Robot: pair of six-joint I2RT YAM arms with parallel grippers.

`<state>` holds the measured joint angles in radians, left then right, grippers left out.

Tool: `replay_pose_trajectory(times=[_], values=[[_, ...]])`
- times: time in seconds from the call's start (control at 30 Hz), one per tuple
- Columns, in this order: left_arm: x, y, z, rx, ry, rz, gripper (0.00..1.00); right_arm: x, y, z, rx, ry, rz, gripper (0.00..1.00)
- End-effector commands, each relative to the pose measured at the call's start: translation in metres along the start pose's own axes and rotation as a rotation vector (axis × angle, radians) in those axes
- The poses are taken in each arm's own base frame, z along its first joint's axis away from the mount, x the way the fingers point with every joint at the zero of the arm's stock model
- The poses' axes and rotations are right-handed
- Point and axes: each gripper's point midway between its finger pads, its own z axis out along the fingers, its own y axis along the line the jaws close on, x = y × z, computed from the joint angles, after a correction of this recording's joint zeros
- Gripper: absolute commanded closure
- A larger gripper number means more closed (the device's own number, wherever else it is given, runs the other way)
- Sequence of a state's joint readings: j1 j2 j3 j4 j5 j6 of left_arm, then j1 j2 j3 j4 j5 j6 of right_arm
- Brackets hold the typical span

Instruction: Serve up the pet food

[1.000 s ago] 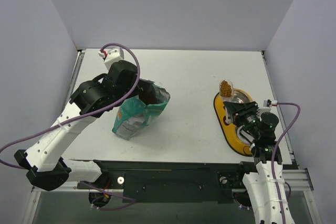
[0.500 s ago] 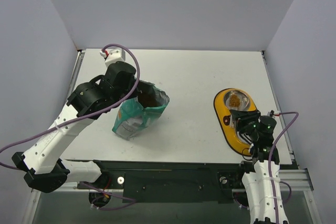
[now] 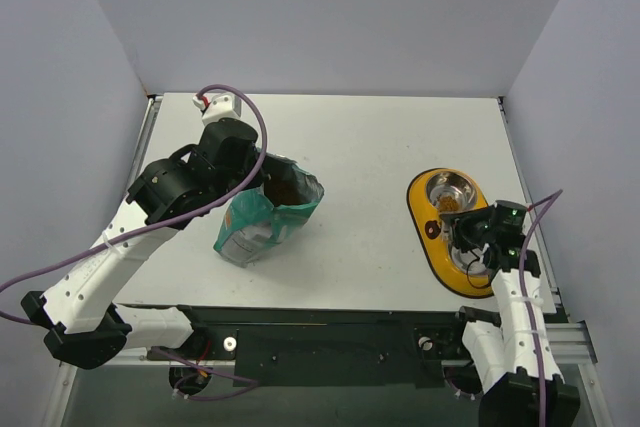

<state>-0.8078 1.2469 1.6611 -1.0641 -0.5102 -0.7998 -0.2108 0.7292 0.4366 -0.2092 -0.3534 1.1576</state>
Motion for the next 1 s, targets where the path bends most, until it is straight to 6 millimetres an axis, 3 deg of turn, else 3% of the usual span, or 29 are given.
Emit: replay_pose_trajectory(times=[0.0, 0.47, 0.73, 0.97], values=[[-0.027, -0.017, -0.015, 0.101, -0.081, -0.066, 1.0, -0.004, -0.007, -0.011, 0.16, 0.037, -0.038, 1.0], [-0.025, -0.023, -0.012, 0.122, -0.091, -0.159, 1.0, -0.033, 0.004, -0.039, 0.522, 0.09, -0.134, 1.0], [-0.013, -0.031, -0.006, 0.156, -0.034, -0.105, 1.0, -0.042, 0.026, -0.065, 0.495, 0.078, -0.279, 1.0], [0.003, -0.042, -0.008, 0.217, 0.055, -0.048, 1.0, -0.022, 0.042, -0.098, 0.368, 0.095, -0.522, 1.0]])
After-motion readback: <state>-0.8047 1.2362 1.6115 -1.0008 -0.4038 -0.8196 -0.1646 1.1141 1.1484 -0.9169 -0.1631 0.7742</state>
